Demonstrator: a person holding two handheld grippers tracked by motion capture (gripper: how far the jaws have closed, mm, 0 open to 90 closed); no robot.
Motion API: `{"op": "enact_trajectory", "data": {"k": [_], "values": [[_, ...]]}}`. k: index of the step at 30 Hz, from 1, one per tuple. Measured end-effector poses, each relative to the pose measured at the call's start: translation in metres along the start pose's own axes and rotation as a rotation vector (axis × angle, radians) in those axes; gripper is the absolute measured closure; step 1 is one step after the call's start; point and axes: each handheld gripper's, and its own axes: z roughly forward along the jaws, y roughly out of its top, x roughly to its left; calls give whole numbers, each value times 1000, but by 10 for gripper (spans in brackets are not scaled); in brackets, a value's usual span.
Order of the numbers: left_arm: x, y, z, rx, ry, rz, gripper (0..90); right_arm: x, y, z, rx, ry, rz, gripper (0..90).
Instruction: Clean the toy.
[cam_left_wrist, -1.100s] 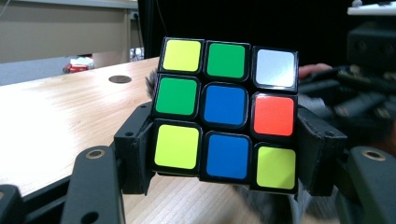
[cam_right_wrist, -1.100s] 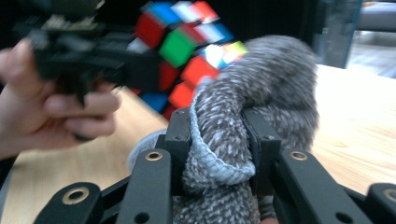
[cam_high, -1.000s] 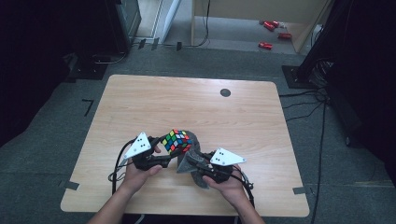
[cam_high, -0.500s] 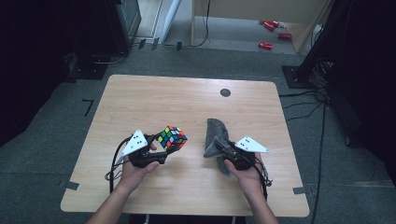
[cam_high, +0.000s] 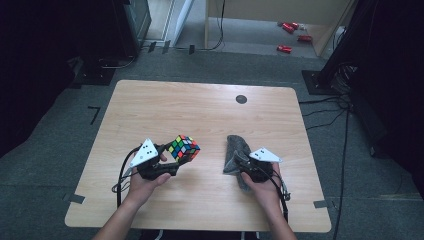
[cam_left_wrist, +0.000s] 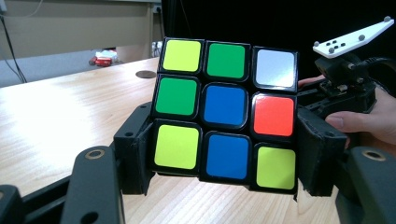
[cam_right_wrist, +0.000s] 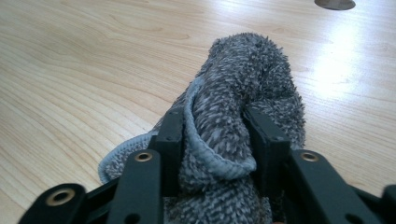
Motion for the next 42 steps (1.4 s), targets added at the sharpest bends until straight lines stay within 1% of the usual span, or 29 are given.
{"op": "enact_trajectory", "data": {"k": [1,2,4,5,6,7,9,10,11,12,13,14,17,19,23,25,26,27,29,31,35,38,40,42], "values": [[0,0,-1,-2,0,1,348,0,0,0,-4,1,-2,555],[0,1,-1,-3,0,1,348,1,1,-1,-22,7,-9,502],[0,2,-1,-5,1,-2,348,3,5,-3,-48,2,-18,382],[0,2,-1,-4,0,-3,348,4,7,-4,-58,1,-26,362],[-1,2,0,-2,0,-3,348,5,10,-7,-89,2,-39,338],[-1,2,0,4,3,-1,348,7,11,-9,-114,8,-45,332],[-1,1,2,12,2,-5,348,10,15,-14,-163,34,-59,317],[-1,1,3,17,1,-10,348,12,16,-16,-190,58,-69,317],[-1,0,3,19,0,-11,348,17,18,-19,-219,98,-92,318],[-1,0,4,23,-5,-16,348,18,19,-19,-229,110,-101,317],[-2,0,5,26,-8,-20,348,24,20,-20,-251,142,-125,314],[-2,0,6,29,-13,-23,348,29,20,-20,-268,162,-146,313],[-6,0,7,32,-26,-23,348,45,22,-20,-305,225,-208,302],[-8,1,8,35,-35,-31,348,57,21,-19,-321,256,-247,290],[-8,1,12,50,-39,-47,348,75,20,-17,-344,280,-302,250],[-9,1,14,63,-37,-62,348,82,18,-14,-363,281,-337,242],[-9,1,15,69,-39,-65,348,83,18,-14,-370,281,-345,242],[-9,1,16,72,-43,-73,348,85,17,-12,-381,273,-356,242],[-10,1,17,80,-52,-79,347,88,14,-9,-401,242,-387,242],[-12,1,18,88,-60,-92,347,90,12,-7,-395,234,-404,232],[-14,1,21,109,-68,-99,346,96,9,-2,-392,217,-461,220],[-15,0,24,127,-78,-110,346,99,7,1,-398,196,-502,216],[-17,-1,25,133,-88,-111,346,100,6,3,-401,186,-530,217],[-19,0,26,141,-98,-109,346,100,5,4,-400,176,-545,229]]}}
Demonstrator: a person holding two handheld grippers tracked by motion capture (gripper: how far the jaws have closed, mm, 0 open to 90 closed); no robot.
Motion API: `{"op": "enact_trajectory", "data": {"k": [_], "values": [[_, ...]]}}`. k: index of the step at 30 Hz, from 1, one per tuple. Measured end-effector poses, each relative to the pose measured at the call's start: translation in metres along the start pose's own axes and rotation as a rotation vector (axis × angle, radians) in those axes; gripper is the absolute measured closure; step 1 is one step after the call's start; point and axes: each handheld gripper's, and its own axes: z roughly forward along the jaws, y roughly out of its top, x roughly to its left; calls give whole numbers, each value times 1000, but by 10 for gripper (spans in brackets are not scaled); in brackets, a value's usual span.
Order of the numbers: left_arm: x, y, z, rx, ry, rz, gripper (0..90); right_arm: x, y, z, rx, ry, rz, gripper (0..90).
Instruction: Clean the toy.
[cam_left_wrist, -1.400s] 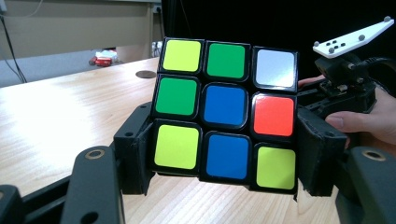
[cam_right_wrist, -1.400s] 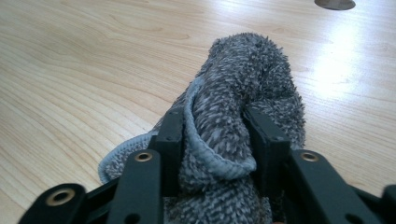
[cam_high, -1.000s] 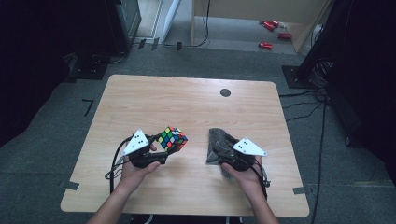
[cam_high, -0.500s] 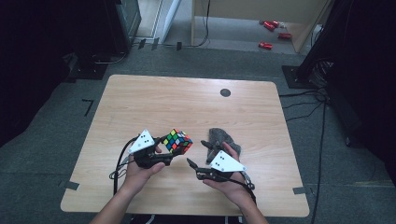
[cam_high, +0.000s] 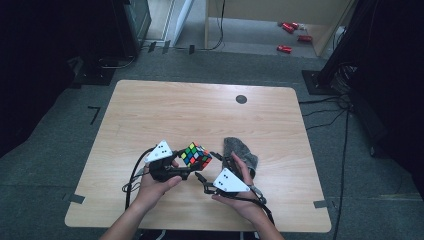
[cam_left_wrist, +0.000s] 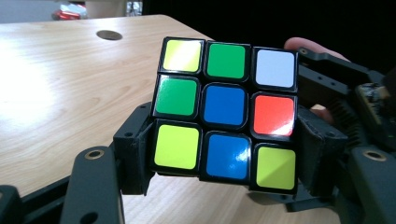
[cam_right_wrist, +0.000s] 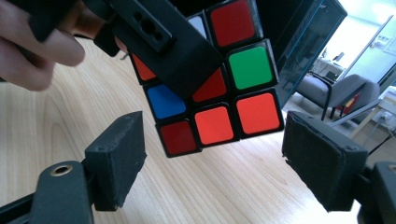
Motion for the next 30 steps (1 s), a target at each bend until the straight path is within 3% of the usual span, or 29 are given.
{"op": "enact_trajectory", "data": {"k": [4,9,11,14,16,21,28,30], "values": [[-2,0,3,9,-8,-8,346,2,-2,0,-10,-30,-52,302],[1,-1,5,22,-27,-43,342,6,-3,-1,-7,-68,-163,333],[2,-1,4,25,-45,-52,343,5,-3,-2,-13,-64,-173,335],[5,0,3,18,-82,-56,336,3,-1,-4,-17,-47,-153,336],[5,1,2,15,-96,-47,322,1,0,-6,-15,-29,-110,337],[10,3,-3,-4,-74,-45,245,-9,-2,-9,0,-45,-55,342],[10,5,-11,-48,-69,29,185,-26,-9,-14,16,-86,41,344],[10,3,-10,-39,-63,45,185,-29,-9,-15,15,-85,70,344]]}}
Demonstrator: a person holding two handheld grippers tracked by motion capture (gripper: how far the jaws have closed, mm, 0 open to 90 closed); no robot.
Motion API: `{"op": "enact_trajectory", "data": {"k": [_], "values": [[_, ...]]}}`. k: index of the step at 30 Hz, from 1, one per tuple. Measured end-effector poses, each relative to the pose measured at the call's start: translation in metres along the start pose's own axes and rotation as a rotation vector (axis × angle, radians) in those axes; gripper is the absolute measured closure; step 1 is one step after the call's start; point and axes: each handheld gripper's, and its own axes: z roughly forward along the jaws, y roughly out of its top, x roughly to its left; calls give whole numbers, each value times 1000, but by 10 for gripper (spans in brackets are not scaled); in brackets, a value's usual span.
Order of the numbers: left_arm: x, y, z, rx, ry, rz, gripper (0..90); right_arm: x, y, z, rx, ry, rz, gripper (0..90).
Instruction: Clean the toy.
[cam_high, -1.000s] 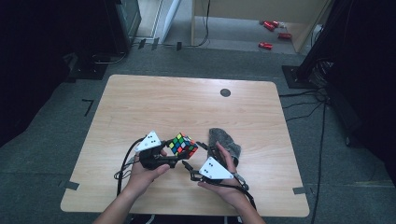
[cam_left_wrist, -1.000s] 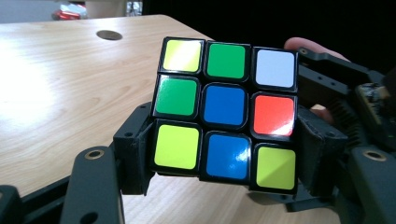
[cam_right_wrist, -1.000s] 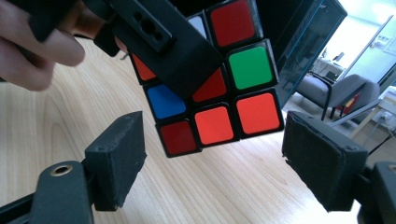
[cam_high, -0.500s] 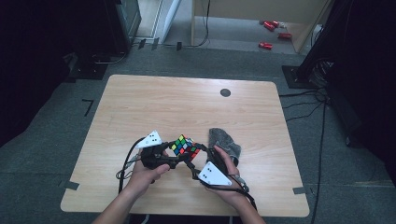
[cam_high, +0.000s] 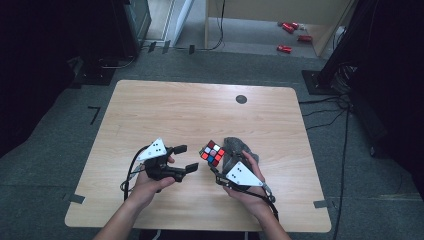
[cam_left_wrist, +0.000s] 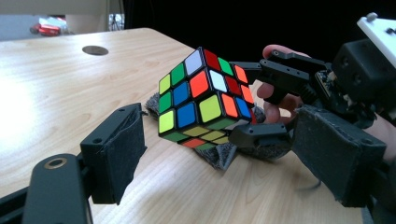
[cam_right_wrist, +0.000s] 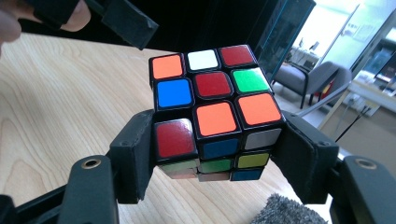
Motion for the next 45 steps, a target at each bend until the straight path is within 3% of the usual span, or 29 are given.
{"op": "enact_trajectory", "data": {"k": [6,8,12,20,24,27,30,33,37,42,45], "values": [[-2,-12,9,54,103,105,178,-5,4,-2,0,-1,89,345],[-6,-16,14,67,139,158,177,-5,7,-3,-5,5,116,344],[-15,-22,22,98,170,254,175,-3,13,-4,-19,22,159,345],[-24,-26,29,113,251,354,148,8,20,-1,-19,69,214,344],[-31,-30,34,130,299,442,145,14,24,0,-18,89,252,345],[-36,-31,37,128,322,474,146,18,26,2,-8,100,286,344],[-39,-32,37,112,367,481,176,23,27,3,9,107,334,344],[-40,-33,34,80,342,472,294,25,27,5,35,119,360,343],[-38,-31,31,55,327,454,314,23,27,5,24,138,425,335],[-30,-29,26,44,290,379,348,20,28,3,7,155,406,339],[-30,-28,24,32,281,372,350,16,30,1,-12,171,425,340]]}}
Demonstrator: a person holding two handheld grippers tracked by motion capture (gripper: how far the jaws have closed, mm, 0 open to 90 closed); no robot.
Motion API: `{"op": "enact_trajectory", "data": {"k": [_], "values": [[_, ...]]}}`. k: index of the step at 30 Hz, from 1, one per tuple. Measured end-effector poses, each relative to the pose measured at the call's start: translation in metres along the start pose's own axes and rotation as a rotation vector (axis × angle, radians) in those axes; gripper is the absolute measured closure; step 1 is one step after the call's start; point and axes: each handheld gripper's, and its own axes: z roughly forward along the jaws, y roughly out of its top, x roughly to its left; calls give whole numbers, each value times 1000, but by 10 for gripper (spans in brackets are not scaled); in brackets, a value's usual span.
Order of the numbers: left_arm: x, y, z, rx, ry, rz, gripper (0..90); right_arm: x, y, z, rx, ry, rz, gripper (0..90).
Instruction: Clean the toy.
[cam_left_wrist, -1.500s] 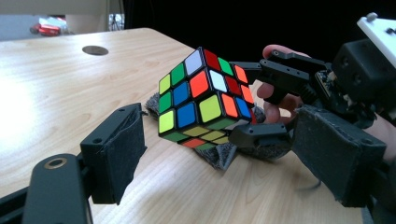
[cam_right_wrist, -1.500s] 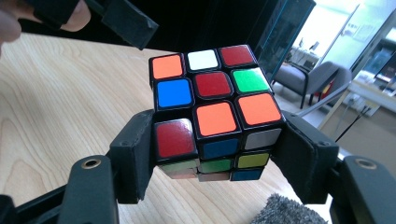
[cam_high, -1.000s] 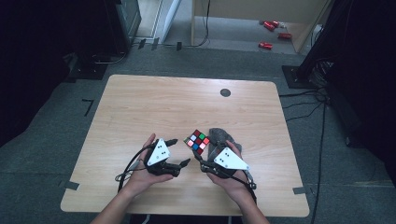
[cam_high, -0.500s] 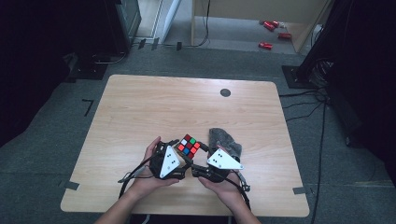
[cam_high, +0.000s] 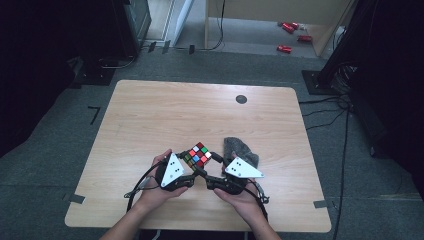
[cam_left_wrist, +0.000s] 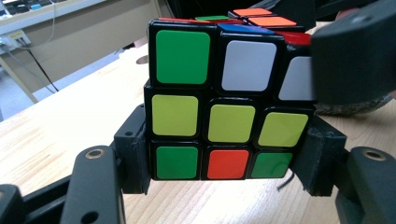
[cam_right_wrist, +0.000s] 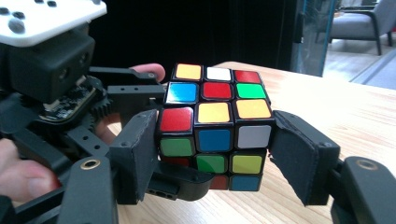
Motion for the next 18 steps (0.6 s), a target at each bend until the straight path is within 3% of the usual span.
{"op": "enact_trajectory", "data": {"k": [4,6,9,13,15,16,18], "values": [[3,0,0,-3,-6,-33,350,-2,2,-3,-22,21,-2,343],[8,-2,0,9,4,-61,350,-4,4,-6,-47,19,12,406],[13,-4,-3,4,-10,-82,350,-9,8,-11,-66,-10,41,433],[13,-2,-3,-13,-25,-93,349,-16,10,-17,-70,-55,40,526],[13,-3,-3,-2,-23,-92,349,-23,13,-20,-11,-109,37,551],[13,-4,-3,2,-21,-93,349,-30,16,-23,64,-149,39,545],[15,-4,-3,4,-20,-101,349,-40,15,-27,111,-206,65,510]]}}
